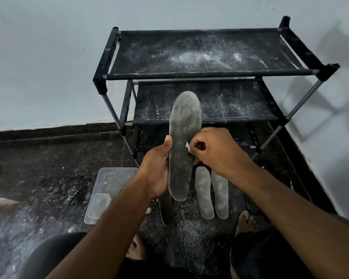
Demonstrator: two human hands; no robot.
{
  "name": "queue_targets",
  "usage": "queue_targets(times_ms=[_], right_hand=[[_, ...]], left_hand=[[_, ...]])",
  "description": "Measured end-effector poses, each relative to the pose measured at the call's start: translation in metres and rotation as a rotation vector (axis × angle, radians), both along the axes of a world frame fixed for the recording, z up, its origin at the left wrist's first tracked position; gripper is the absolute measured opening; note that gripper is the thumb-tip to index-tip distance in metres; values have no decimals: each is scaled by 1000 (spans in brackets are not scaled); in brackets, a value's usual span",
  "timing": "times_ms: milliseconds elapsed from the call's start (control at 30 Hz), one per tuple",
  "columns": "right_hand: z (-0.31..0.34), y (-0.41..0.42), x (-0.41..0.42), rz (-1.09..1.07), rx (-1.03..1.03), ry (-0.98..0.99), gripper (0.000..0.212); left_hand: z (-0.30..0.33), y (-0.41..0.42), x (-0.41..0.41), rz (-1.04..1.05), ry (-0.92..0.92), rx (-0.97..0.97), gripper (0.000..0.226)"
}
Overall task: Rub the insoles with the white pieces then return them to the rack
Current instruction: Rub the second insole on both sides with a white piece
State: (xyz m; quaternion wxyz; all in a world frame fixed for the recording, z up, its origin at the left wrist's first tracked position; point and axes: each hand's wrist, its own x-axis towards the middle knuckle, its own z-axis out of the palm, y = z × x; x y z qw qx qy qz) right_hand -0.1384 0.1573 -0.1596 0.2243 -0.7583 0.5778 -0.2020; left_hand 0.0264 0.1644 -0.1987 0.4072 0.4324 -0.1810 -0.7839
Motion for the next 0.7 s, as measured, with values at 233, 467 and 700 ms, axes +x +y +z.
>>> queue_targets(times_ms=[233,467,700], right_hand=[[1,6,-3,56,159,-82,7],[0,7,-9,2,178,-133,9],[1,-8,-21,-153,40,-34,12]], left_hand=[[-2,2,-2,-35,-10,-55,47],[-1,6,-6,-70,34,-116,42],[2,7,-5,-117,11,-148,40]])
